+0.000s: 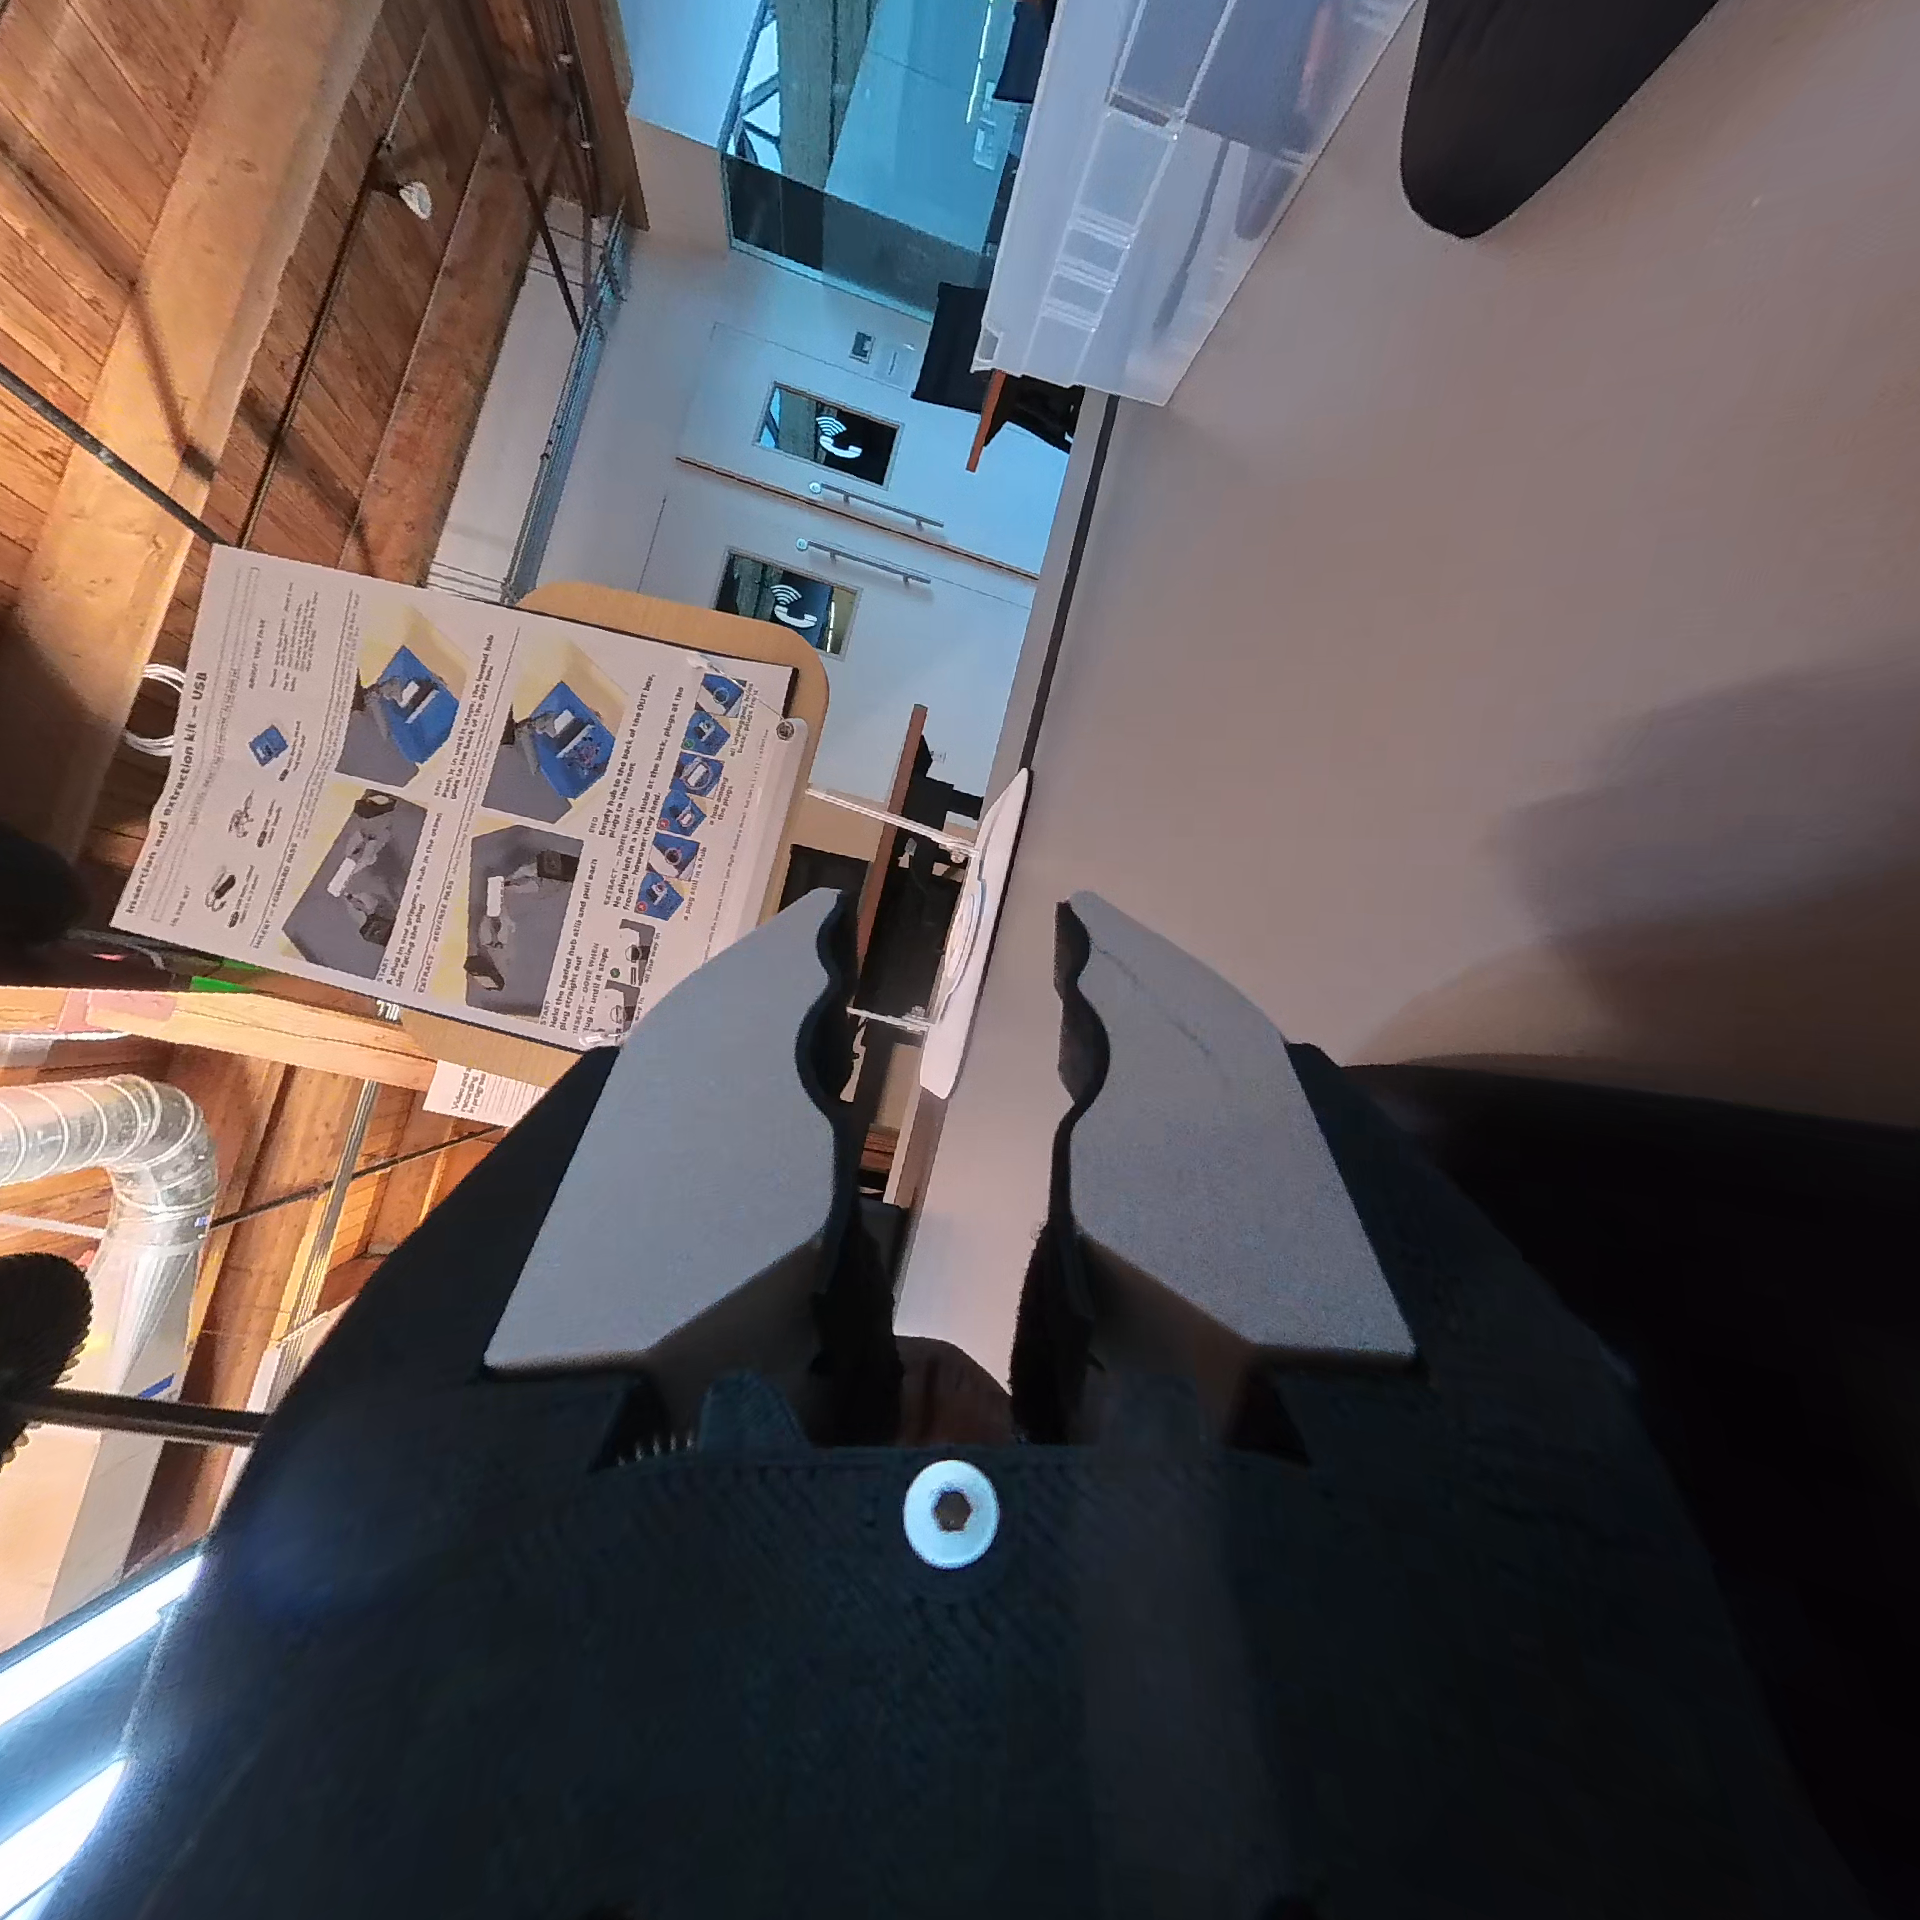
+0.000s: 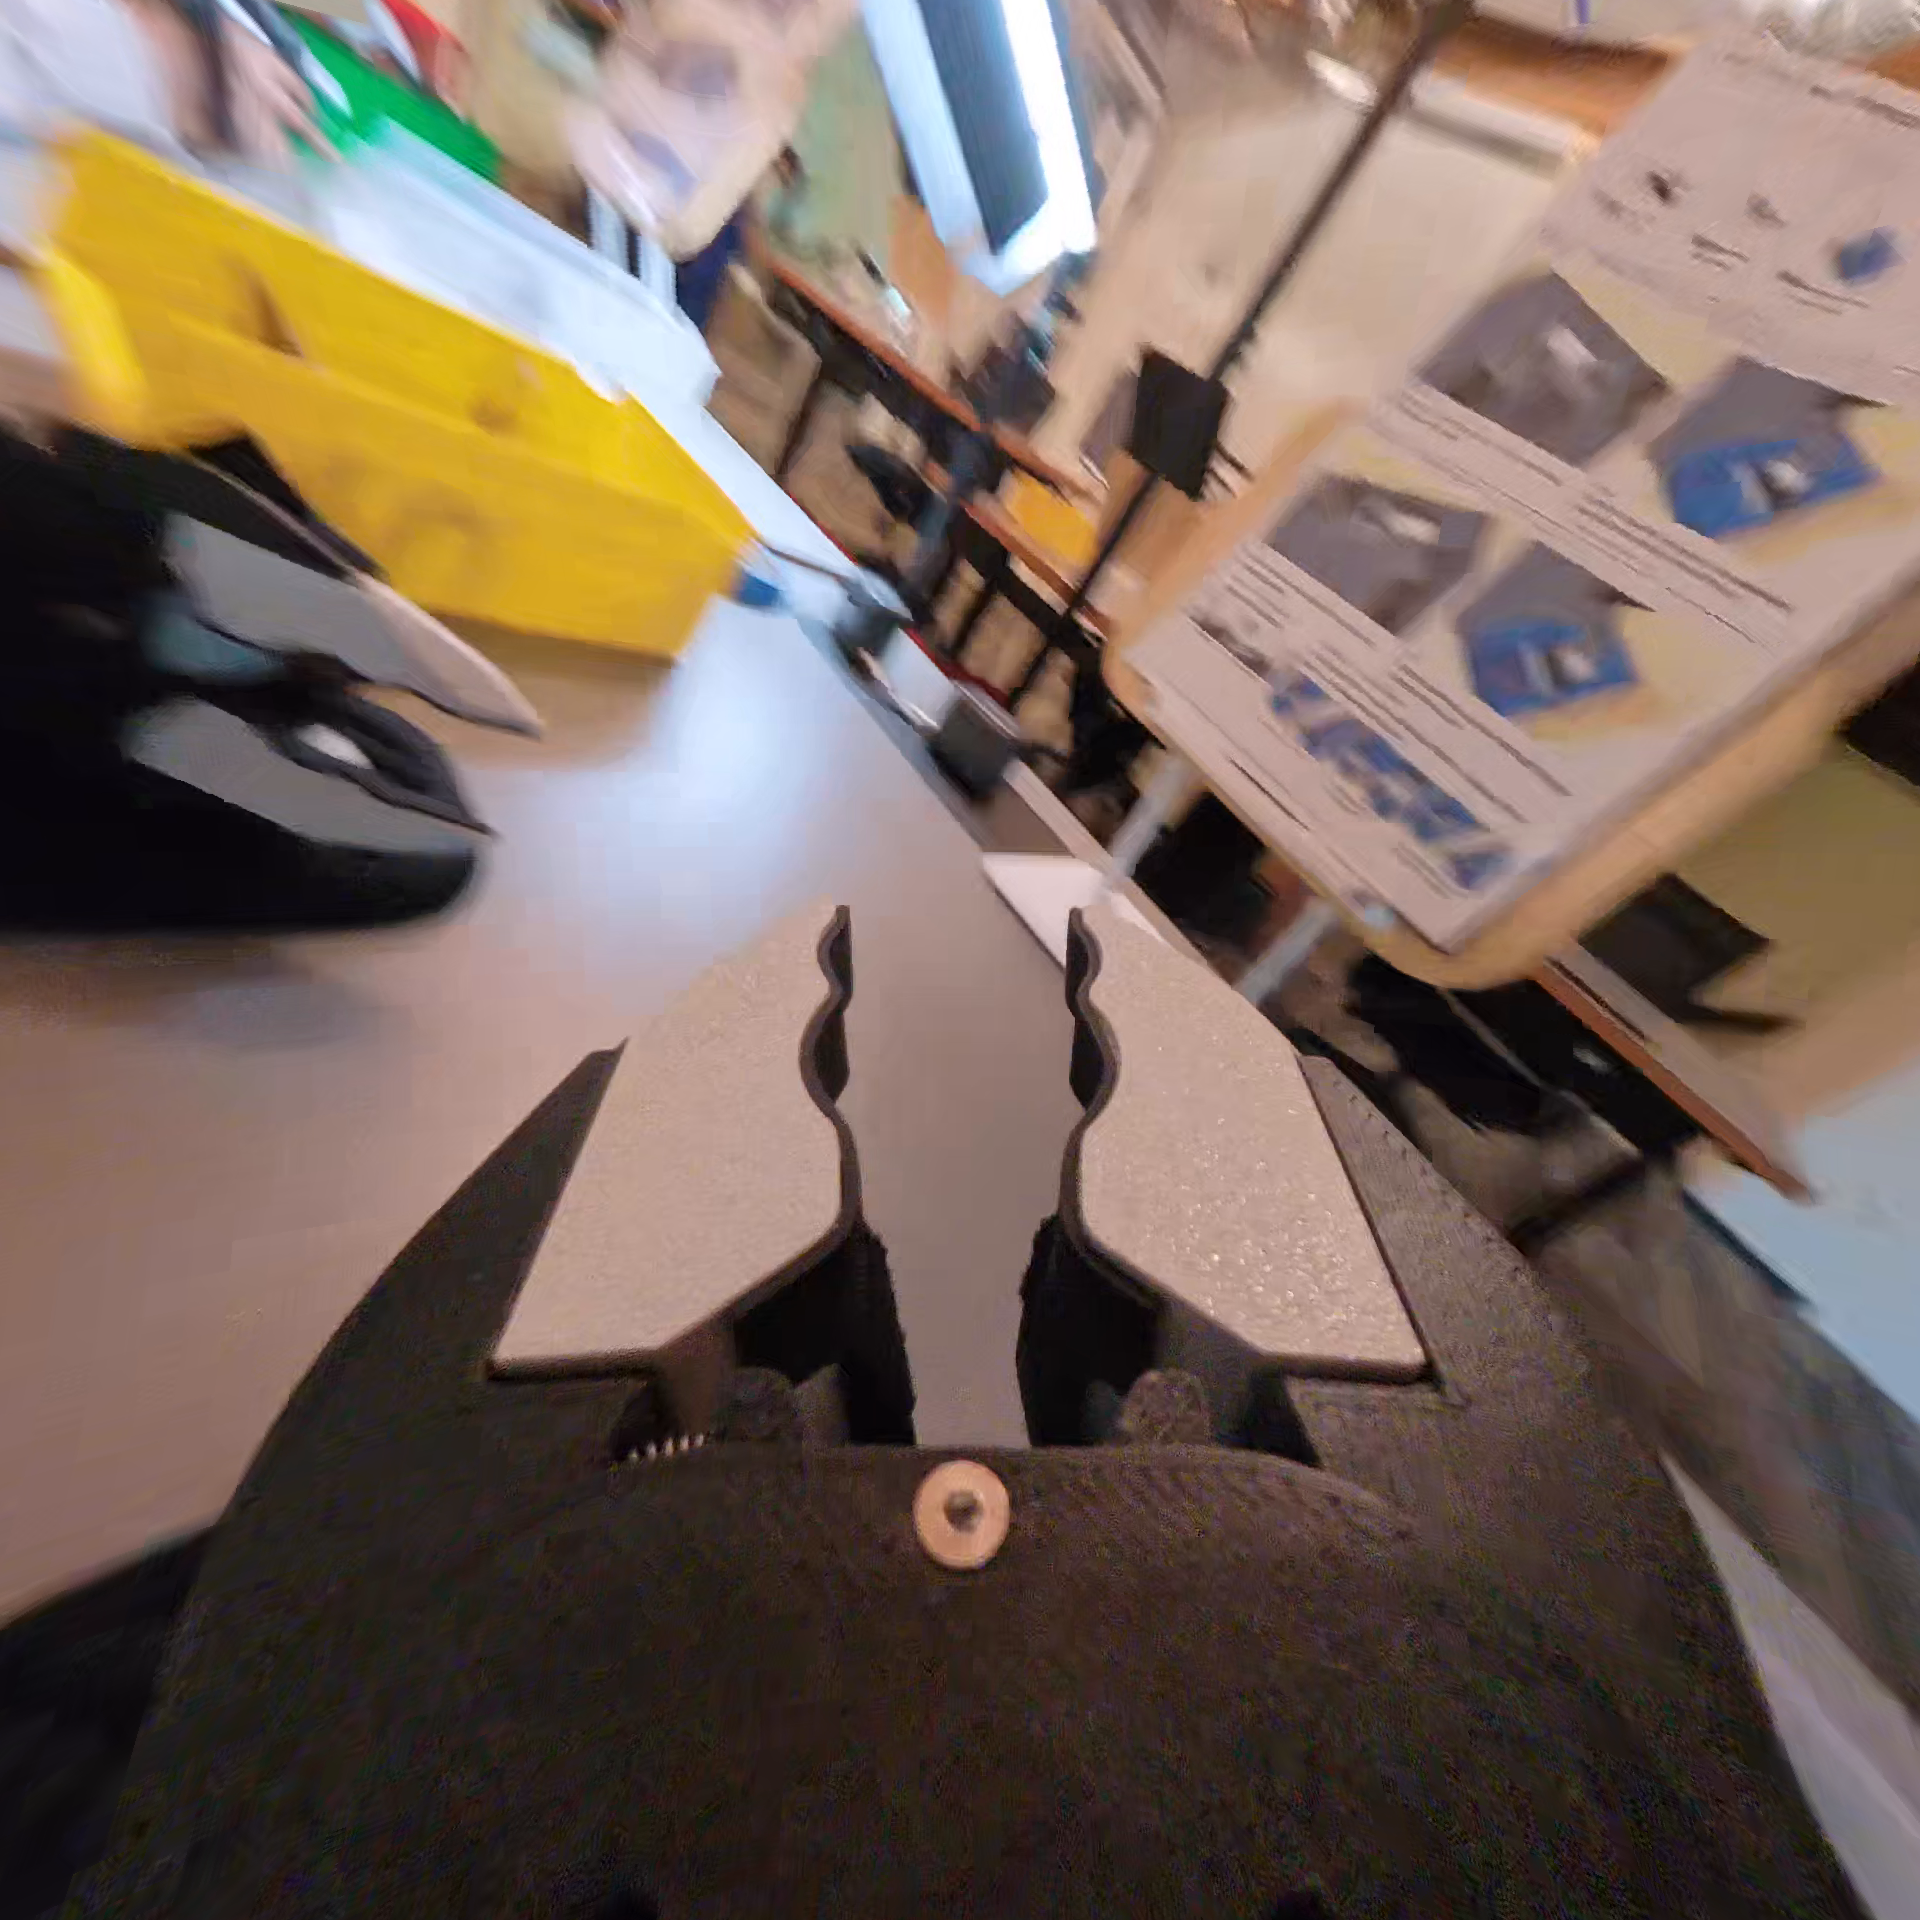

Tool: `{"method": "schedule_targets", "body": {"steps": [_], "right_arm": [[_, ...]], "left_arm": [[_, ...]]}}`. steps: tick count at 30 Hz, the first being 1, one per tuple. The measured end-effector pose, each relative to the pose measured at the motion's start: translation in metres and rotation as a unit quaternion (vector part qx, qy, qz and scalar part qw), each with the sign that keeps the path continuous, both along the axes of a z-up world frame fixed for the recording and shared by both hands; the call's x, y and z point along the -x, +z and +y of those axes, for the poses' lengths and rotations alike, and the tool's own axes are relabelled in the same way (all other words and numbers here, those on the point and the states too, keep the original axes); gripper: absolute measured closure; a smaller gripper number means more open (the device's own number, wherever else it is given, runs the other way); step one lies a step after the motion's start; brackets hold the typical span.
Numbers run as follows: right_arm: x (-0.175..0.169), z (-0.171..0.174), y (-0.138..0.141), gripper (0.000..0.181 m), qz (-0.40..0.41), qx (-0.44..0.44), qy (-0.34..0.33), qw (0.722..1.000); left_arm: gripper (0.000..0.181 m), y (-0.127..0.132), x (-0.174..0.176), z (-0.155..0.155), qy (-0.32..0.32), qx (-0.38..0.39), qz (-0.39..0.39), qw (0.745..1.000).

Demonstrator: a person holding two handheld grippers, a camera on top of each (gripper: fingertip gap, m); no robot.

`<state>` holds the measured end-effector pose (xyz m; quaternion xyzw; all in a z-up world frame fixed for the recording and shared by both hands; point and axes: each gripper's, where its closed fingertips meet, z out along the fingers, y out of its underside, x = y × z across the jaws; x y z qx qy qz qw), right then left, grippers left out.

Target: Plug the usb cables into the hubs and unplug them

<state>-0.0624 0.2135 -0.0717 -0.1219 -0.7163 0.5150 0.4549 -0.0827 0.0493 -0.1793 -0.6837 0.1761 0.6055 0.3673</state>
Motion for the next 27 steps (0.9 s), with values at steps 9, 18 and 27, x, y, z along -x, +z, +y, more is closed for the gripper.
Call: {"method": "schedule_targets", "body": {"steps": [9,18,27], "right_arm": [[-0.013,-0.066,-0.067,0.146,0.012,0.086,0.069,0.994],[-0.015,-0.063,-0.065,0.145,0.010,0.120,0.089,0.989],[-0.016,-0.072,-0.074,0.145,0.007,0.076,0.098,0.992]], "left_arm": [[0.145,0.010,0.004,-0.006,0.009,-0.045,-0.021,0.999],[0.144,0.100,0.035,-0.101,0.139,-0.301,-0.156,0.930],[0.131,0.049,0.110,-0.296,0.371,-0.316,-0.499,0.717]]}}
